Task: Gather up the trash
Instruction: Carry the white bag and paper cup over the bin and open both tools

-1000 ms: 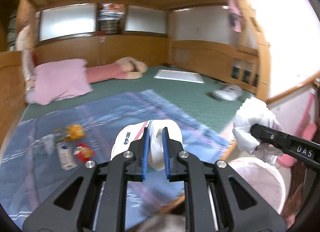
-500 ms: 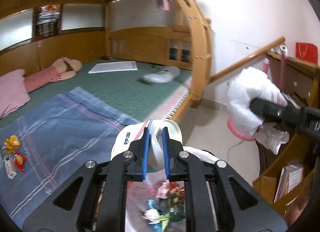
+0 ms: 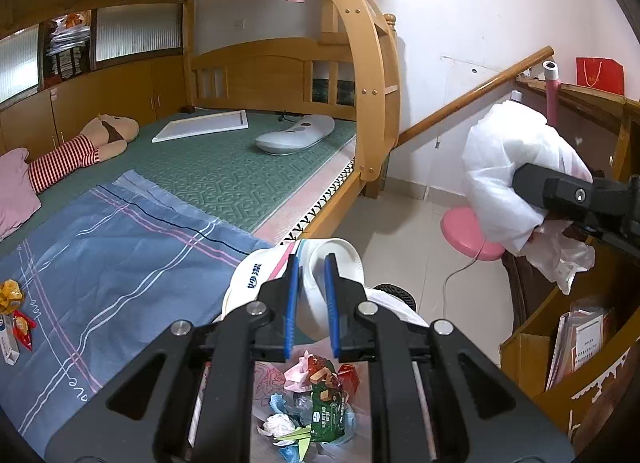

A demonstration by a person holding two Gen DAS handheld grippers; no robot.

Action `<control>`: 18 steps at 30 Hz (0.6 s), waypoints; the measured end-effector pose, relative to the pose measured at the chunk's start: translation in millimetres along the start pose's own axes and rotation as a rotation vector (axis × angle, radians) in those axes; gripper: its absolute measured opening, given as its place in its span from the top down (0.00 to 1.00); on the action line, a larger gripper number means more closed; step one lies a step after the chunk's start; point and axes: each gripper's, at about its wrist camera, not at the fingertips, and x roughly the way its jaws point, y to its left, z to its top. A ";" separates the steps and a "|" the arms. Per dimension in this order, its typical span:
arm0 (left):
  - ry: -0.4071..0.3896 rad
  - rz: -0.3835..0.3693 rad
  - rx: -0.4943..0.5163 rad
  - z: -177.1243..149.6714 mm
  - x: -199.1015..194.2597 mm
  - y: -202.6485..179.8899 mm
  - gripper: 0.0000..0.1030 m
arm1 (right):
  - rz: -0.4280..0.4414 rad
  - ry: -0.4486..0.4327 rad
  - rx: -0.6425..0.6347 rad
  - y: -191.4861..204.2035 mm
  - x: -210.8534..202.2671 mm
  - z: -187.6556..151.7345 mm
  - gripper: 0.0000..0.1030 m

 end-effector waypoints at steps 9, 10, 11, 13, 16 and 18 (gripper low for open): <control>-0.018 0.041 0.009 1.1 -7.0 -4.4 0.51 | 0.009 0.005 -0.007 0.3 -2.8 -1.7 0.75; -0.020 0.043 0.008 1.0 -8.3 -3.7 0.48 | 0.011 0.007 -0.009 0.9 -2.7 -2.1 0.75; -0.019 0.044 0.005 1.0 -8.9 -2.6 0.47 | 0.014 0.011 -0.010 1.6 -2.2 -2.7 0.75; -0.020 0.055 -0.005 1.4 -10.7 0.8 0.44 | 0.018 0.022 -0.015 2.8 0.4 -4.3 0.75; -0.026 0.078 -0.035 1.9 -15.8 12.4 0.43 | 0.015 0.076 -0.036 5.0 15.7 -11.0 0.74; -0.034 0.097 -0.053 3.0 -19.4 21.4 0.43 | 0.010 0.137 -0.046 6.4 29.6 -17.7 0.72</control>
